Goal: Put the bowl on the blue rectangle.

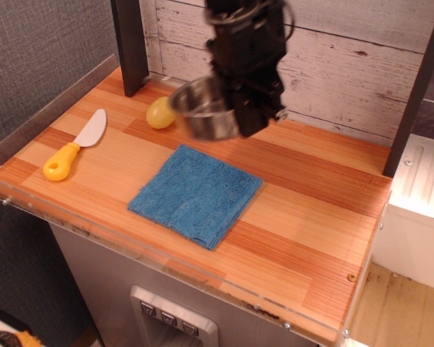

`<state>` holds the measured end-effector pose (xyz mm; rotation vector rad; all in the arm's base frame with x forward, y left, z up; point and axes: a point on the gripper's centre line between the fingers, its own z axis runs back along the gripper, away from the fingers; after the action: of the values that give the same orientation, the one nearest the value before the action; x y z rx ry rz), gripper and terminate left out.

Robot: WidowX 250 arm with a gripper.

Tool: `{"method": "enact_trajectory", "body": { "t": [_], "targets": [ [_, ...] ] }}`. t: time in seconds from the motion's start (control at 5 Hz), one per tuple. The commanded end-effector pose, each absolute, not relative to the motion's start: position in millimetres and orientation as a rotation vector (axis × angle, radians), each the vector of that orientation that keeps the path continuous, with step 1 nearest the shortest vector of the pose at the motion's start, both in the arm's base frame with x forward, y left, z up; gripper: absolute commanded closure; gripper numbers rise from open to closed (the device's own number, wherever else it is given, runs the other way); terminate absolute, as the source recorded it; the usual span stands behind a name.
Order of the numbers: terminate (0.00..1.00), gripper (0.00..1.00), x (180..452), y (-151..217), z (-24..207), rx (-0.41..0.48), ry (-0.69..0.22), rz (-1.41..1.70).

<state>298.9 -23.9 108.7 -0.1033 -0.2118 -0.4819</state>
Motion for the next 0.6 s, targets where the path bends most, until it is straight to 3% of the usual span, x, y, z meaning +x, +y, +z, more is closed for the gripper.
{"method": "enact_trajectory", "body": {
  "t": [0.0, 0.4],
  "targets": [
    [0.00, 1.00, 275, -29, 94, -0.066, -0.185, -0.322],
    [0.00, 1.00, 277, -18, 66, -0.055, -0.089, -0.241]
  ]
}}
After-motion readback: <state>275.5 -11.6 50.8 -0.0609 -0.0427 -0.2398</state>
